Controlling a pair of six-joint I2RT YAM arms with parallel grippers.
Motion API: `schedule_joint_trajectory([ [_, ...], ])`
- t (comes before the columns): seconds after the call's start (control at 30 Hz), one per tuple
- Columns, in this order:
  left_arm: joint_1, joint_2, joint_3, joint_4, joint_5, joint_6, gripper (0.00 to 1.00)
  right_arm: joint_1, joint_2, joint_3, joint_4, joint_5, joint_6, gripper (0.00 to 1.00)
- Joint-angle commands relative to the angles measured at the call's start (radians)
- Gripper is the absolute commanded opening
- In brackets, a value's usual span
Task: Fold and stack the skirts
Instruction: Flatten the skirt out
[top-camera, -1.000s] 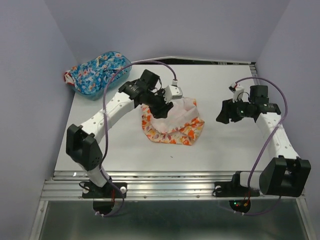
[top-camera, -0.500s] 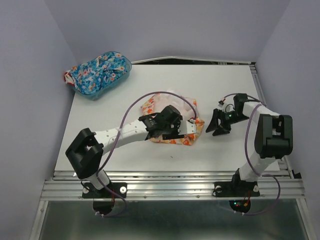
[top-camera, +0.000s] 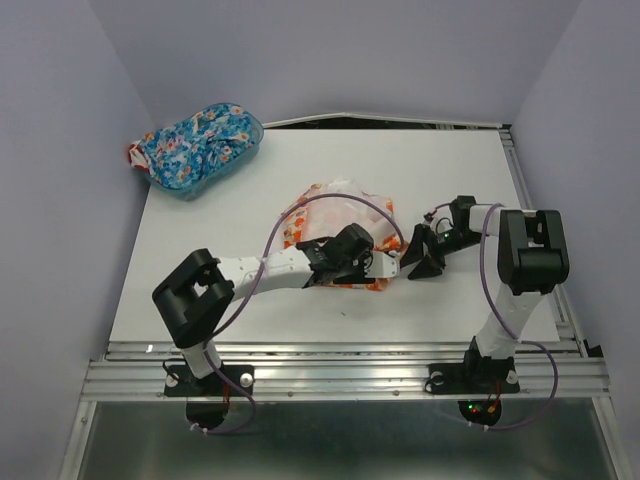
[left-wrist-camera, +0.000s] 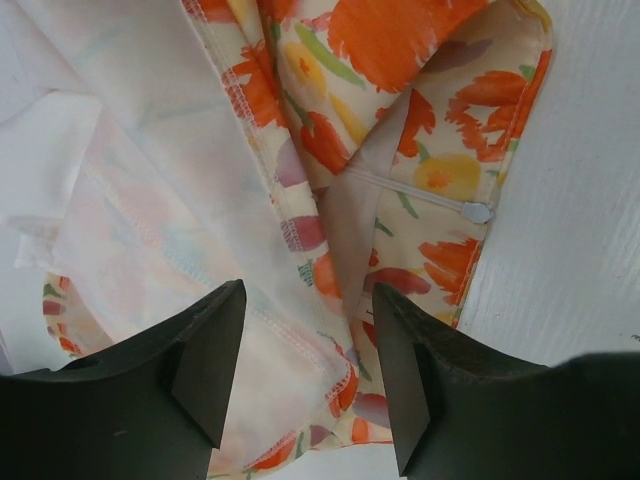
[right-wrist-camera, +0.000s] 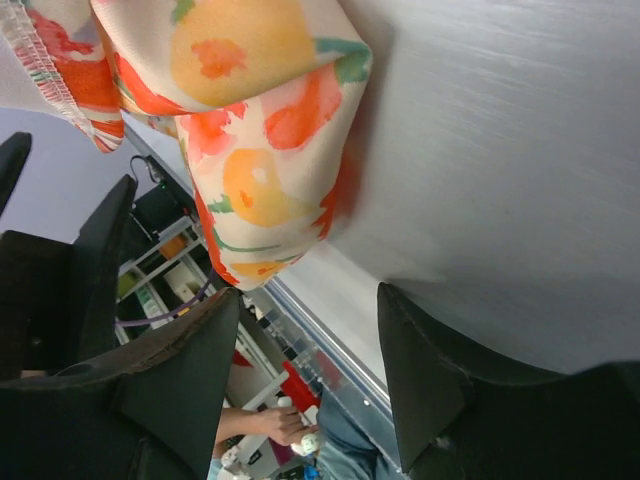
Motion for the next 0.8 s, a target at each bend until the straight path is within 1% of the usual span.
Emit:
schedule_joint_trajectory([
  [0.0, -0.020, -0.001, -0.005, 0.040, -0.006, 0.013, 0.65, 0.035, 0.033, 0.033, 0.077, 0.010, 0.033, 0.63],
  [0.07, -0.027, 0.001, -0.008, 0.043, -0.003, 0.007, 0.66, 0.035, 0.042, 0.031, 0.106, 0.007, 0.049, 0.62],
  [0.17, -0.038, 0.019, -0.024, 0.083, -0.058, 0.005, 0.66, 0.046, 0.062, 0.036, 0.132, 0.022, 0.069, 0.58],
  [0.23, -0.038, 0.036, -0.039, 0.109, -0.117, 0.005, 0.65, 0.046, 0.073, 0.036, 0.143, 0.031, 0.070, 0.57],
  [0.27, -0.038, 0.065, -0.039, 0.140, -0.187, 0.007, 0.65, 0.046, 0.078, 0.036, 0.149, 0.034, 0.072, 0.56],
  [0.33, -0.037, 0.100, -0.021, 0.151, -0.242, 0.010, 0.63, 0.046, 0.091, 0.036, 0.155, 0.044, 0.070, 0.52],
  [0.37, -0.037, 0.117, -0.020, 0.164, -0.269, 0.013, 0.60, 0.046, 0.098, 0.042, 0.158, 0.053, 0.061, 0.46],
  [0.43, -0.037, 0.122, -0.017, 0.175, -0.279, 0.011, 0.56, 0.046, 0.113, 0.050, 0.161, 0.068, 0.049, 0.39],
  [0.47, -0.037, 0.122, -0.013, 0.177, -0.285, 0.008, 0.53, 0.046, 0.115, 0.054, 0.163, 0.076, 0.043, 0.35],
  [0.5, -0.035, 0.122, -0.005, 0.186, -0.294, 0.007, 0.44, 0.046, 0.113, 0.053, 0.166, 0.089, 0.034, 0.26],
  [0.53, -0.033, 0.119, -0.002, 0.189, -0.300, 0.004, 0.39, 0.046, 0.110, 0.053, 0.167, 0.099, 0.026, 0.21],
  [0.57, -0.032, 0.102, 0.001, 0.192, -0.302, 0.002, 0.29, 0.046, 0.107, 0.050, 0.166, 0.112, 0.017, 0.10],
  [0.63, -0.020, 0.073, 0.016, 0.188, -0.283, -0.004, 0.20, 0.046, 0.098, 0.048, 0.166, 0.131, 0.004, 0.01],
  [0.67, -0.017, 0.039, 0.027, 0.162, -0.253, -0.012, 0.12, 0.046, 0.084, 0.047, 0.164, 0.151, -0.002, 0.01],
  [0.7, -0.012, 0.004, 0.048, 0.145, -0.230, -0.016, 0.06, 0.046, 0.076, 0.044, 0.163, 0.162, -0.012, 0.01],
  [0.73, -0.012, 0.004, 0.061, 0.125, -0.208, -0.021, 0.05, 0.046, 0.069, 0.045, 0.163, 0.166, -0.019, 0.01],
  [0.77, -0.007, -0.030, 0.082, 0.079, -0.161, -0.030, 0.03, 0.046, 0.055, 0.047, 0.160, 0.175, -0.029, 0.01],
])
